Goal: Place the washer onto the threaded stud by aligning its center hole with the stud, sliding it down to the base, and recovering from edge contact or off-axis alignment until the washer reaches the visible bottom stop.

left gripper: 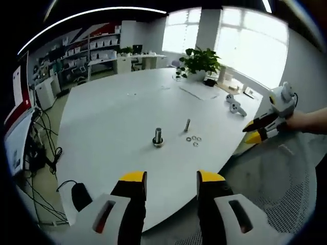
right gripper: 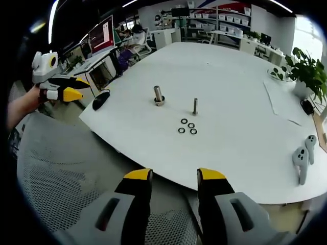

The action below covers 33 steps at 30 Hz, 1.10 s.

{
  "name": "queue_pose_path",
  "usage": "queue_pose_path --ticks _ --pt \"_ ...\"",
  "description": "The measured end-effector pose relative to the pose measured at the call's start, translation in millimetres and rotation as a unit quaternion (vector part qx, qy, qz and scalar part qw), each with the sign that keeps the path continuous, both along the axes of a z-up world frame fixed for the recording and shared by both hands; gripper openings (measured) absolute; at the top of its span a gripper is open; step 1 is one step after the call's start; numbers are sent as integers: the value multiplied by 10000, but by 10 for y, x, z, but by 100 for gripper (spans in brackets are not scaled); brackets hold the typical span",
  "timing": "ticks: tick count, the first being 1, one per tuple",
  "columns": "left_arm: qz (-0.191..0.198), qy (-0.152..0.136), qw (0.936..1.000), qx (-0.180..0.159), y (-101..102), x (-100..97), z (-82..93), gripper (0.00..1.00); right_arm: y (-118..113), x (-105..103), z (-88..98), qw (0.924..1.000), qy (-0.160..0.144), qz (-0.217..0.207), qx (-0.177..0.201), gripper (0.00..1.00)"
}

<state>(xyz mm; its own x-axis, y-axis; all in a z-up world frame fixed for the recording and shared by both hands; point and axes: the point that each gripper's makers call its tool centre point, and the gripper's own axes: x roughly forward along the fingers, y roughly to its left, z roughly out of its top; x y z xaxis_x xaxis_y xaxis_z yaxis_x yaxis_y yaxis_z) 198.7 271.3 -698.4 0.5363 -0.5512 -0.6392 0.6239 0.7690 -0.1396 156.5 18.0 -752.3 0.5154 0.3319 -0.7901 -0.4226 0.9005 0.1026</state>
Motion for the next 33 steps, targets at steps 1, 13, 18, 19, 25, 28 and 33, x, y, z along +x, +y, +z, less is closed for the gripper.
queue_pose_path --ticks 1,13,18,19,25,28,33 --pt "-8 -10 10000 27 5 -18 3 38 -4 0 -2 10000 5 -3 -8 37" --pt "92 -67 9999 16 160 -166 38 37 -7 -6 -23 10000 53 19 -42 37" --pt "81 14 10000 3 154 -266 -9 36 0 -17 -29 9999 85 37 -59 37" --pt "62 19 10000 -6 133 -298 -12 36 0 -17 -30 9999 84 38 -57 37" --pt "-85 -8 10000 38 70 -342 -49 36 -3 -9 -21 10000 58 -1 -24 38" --pt "-144 -76 9997 160 59 -354 -79 36 -5 -13 -31 10000 78 4 -29 38" --pt "-194 -89 9996 173 58 -400 -79 36 -6 -21 -39 9999 94 9 -53 38"
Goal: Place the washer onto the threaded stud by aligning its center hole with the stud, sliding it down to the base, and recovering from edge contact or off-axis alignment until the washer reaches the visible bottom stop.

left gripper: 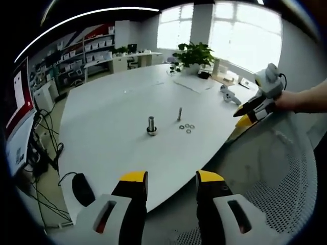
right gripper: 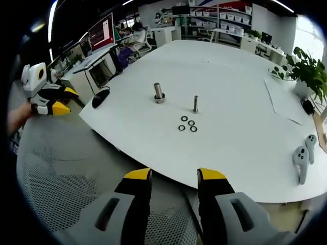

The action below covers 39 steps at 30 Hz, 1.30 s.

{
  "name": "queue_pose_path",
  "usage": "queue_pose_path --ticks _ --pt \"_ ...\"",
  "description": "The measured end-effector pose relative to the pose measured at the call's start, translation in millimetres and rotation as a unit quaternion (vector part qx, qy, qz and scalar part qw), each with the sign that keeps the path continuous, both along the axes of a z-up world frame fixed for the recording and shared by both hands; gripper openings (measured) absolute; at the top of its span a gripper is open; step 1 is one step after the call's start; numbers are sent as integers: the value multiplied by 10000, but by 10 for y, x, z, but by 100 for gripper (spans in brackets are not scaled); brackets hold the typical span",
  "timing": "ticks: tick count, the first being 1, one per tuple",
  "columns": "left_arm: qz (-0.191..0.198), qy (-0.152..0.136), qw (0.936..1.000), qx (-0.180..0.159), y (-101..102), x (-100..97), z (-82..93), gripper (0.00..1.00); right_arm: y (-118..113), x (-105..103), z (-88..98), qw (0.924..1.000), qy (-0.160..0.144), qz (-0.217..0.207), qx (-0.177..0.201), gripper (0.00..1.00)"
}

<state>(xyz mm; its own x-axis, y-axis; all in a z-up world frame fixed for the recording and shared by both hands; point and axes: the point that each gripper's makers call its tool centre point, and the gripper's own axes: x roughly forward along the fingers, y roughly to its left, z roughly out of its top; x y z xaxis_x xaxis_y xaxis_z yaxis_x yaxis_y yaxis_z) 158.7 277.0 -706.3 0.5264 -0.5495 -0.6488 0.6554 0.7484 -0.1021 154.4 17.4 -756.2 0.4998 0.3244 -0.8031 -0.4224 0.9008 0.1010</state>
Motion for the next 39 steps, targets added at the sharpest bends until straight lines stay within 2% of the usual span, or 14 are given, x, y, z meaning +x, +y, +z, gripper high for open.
queue_pose_path --ticks 3,9,14,25,39 --pt "57 21 9999 -113 -6 21 29 35 3 -1 1 10000 7 11 -6 38" --pt "156 -111 9998 23 66 57 -12 30 16 -8 6 10000 -10 26 -19 38" --pt "187 1 9998 -88 48 52 -33 32 13 -3 7 10000 -20 3 12 38" --pt "126 -154 9998 -93 39 48 -1 31 51 -18 10 10000 -20 92 23 38" --pt "220 -57 9997 -92 66 57 -27 32 84 -12 16 9998 25 170 32 41"
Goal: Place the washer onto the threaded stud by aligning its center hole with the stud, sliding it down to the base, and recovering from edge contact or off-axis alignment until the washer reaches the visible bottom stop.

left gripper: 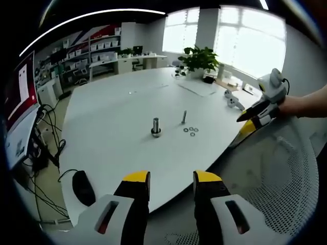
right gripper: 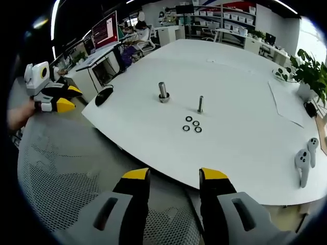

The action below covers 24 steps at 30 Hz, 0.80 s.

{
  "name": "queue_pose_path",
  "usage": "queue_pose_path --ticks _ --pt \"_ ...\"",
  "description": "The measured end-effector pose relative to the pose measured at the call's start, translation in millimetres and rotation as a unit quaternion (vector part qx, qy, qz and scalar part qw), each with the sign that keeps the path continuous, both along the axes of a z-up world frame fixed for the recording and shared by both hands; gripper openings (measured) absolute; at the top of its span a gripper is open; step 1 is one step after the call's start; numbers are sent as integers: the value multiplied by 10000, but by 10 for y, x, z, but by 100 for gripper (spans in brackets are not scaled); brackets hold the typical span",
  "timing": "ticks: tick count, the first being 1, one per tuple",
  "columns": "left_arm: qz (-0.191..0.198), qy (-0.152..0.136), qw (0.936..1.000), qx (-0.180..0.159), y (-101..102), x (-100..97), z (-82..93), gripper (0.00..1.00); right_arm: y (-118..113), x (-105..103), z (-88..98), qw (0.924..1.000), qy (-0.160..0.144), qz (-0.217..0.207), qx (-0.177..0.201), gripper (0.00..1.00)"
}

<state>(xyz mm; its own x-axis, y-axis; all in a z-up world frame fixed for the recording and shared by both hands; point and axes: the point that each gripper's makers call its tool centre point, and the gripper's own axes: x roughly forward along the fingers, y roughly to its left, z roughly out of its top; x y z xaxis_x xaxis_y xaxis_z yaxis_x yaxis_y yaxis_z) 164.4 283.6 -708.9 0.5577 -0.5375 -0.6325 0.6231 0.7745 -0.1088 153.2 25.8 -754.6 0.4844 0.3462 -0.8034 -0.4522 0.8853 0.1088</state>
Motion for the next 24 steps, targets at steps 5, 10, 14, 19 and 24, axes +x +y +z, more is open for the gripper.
queue_pose_path --ticks 5,10,14,19,24 --pt "-15 -18 10000 -2 -5 9 10 31 64 -8 -1 9997 56 241 -17 43" --pt "-11 -1 10000 5 7 3 2 31 79 27 -10 9986 166 487 -85 44" --pt "-10 -3 10000 19 8 7 2 30 138 161 23 9983 130 546 141 44" --pt "-5 -9 10000 32 18 9 0 29 174 390 -46 9967 70 802 -129 45" --pt "53 -15 10000 51 42 27 -2 27 350 651 -184 9952 42 963 -186 45"
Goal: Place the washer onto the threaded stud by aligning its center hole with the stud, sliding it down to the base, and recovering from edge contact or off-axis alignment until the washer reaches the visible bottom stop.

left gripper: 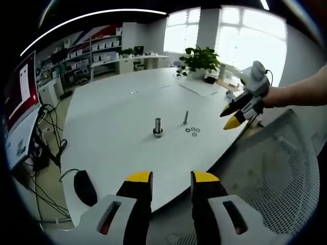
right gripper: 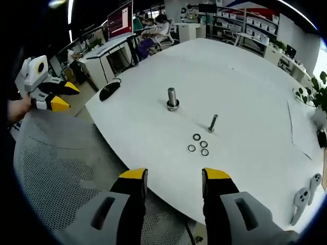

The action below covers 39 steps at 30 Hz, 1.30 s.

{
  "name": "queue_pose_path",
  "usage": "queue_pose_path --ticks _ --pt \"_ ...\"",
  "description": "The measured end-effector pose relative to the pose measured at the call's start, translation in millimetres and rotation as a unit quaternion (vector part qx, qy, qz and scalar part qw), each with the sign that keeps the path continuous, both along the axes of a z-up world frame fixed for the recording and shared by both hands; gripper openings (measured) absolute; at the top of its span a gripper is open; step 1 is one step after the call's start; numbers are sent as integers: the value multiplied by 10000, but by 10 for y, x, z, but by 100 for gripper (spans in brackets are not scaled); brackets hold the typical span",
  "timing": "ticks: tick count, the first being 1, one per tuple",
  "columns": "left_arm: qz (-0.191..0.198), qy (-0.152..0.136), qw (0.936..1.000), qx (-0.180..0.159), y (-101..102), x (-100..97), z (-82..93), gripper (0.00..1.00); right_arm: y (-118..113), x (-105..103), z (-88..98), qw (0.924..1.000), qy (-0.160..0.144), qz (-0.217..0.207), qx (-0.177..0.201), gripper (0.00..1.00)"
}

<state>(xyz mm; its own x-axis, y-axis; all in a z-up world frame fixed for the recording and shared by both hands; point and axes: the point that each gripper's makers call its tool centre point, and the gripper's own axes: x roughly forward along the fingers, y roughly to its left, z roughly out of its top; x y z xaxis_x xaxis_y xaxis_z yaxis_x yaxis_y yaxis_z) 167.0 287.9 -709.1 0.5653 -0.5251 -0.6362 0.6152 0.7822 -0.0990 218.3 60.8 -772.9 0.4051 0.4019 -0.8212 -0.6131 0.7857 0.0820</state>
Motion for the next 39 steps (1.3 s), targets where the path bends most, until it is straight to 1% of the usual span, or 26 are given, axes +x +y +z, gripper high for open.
queue_pose_path --ticks 2,4,5,8,9,12,13,17,19,21,23,25,27,29,31,36,38,39 --pt "-20 21 10000 -4 -7 -4 -5 27 48 102 -99 9998 -47 110 -138 46" --pt "-40 19 10000 15 -11 -9 -9 27 122 171 -167 10000 -9 36 -66 46" --pt "-39 17 10000 15 -11 -9 -10 27 163 202 -211 10000 63 -28 -17 44" --pt "-4 9 10000 3 -3 -2 -6 27 216 272 -289 10000 38 -10 2 35" --pt "10 -2 10000 -10 -2 4 -1 27 220 291 -354 10000 78 31 -53 34" --pt "17 -10 10000 -14 -1 7 -1 27 147 285 -525 9987 347 134 -361 34" --pt "11 -2 10000 -5 -1 4 -5 27 152 317 -539 9989 307 114 -332 33" --pt "-42 38 10000 33 -14 -16 -28 28 110 389 -607 9985 412 67 -367 31" --pt "-103 66 9999 97 -30 -44 -53 28 131 375 -638 9981 464 116 -390 31" --pt "-93 24 9999 107 -17 -26 -39 27 102 378 -686 9973 400 241 -574 30" --pt "1 -9 10000 -35 -5 2 3 27 79 372 -748 9963 473 261 -668 30" --pt "0 -23 10000 -25 -7 -1 1 27 77 364 -820 9957 589 256 -672 30" --pt "-57 12 10000 37 -22 -19 -25 27 83 379 -860 9953 612 284 -697 30" --pt "-69 20 10000 61 -22 -19 -33 27 72 400 -881 9944 613 345 -787 30" --pt "-66 6 10000 52 -19 -19 -28 27 76 421 -892 9942 632 363 -793 30" --pt "-54 -5 10000 58 -15 -10 -26 27 56 432 -957 9907 693 605 -1006 31" --pt "-53 -1 10000 44 -18 -13 -24 28 50 461 -948 9901 608 693 -1063 30" --pt "-62 13 10000 44 -21 -20 -28 28 55 469 -946 9901 640 666 -1061 30"
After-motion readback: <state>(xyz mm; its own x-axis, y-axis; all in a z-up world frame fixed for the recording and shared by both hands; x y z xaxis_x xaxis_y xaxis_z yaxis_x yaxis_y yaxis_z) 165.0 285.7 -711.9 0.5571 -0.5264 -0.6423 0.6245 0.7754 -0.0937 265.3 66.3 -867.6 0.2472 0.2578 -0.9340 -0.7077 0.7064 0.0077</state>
